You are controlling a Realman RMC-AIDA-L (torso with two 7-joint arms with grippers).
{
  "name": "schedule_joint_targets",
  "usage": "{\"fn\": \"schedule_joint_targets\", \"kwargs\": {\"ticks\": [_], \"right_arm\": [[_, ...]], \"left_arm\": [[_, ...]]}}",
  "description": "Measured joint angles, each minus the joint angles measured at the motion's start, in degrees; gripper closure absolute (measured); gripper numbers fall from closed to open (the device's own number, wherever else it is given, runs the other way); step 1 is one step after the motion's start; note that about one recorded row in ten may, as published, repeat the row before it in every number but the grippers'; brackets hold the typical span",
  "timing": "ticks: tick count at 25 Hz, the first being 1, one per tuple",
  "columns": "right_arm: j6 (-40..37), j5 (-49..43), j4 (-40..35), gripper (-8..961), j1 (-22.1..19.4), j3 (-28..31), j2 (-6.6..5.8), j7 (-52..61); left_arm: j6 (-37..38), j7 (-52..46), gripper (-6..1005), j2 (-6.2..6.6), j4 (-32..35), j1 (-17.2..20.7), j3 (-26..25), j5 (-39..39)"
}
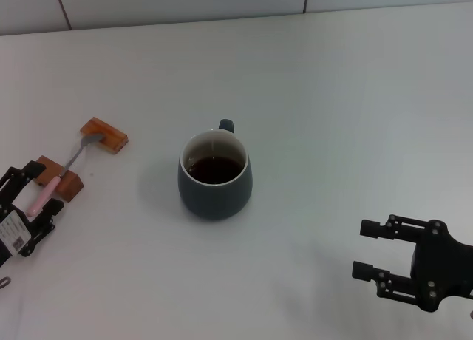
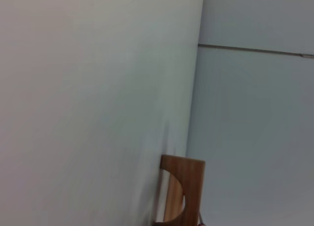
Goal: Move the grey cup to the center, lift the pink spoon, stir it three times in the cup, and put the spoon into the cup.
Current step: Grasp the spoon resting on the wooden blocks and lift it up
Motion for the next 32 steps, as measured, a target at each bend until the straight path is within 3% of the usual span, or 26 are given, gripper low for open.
{"fn": "schedule_joint_targets", "kwargs": {"ticks": [9,11,23,32], "right_arm": [[0.05,0.0,0.0,294,0.52,0.3,0.0,0.05],[0.07,0.0,0.0,294,0.66,0.24,0.0,0.17],[0.22,0.0,0.0,294,0.81,0.11,0.05,0.46],[0.22,-0.01,0.12,293,0.81,0.09,0.09,0.54]], "left_arm": [[-0.51,0.44,245,0.1,0.01,-0.09,0.44,0.03],[-0.73,0.42,456,0.14,0.01,-0.09,0.79,0.03],[-2.09,0.46,672,0.19,0.01,-0.46,2.28,0.03],[-2.93,0.6,670,0.21,0.36,-0.46,2.39,0.0]]}}
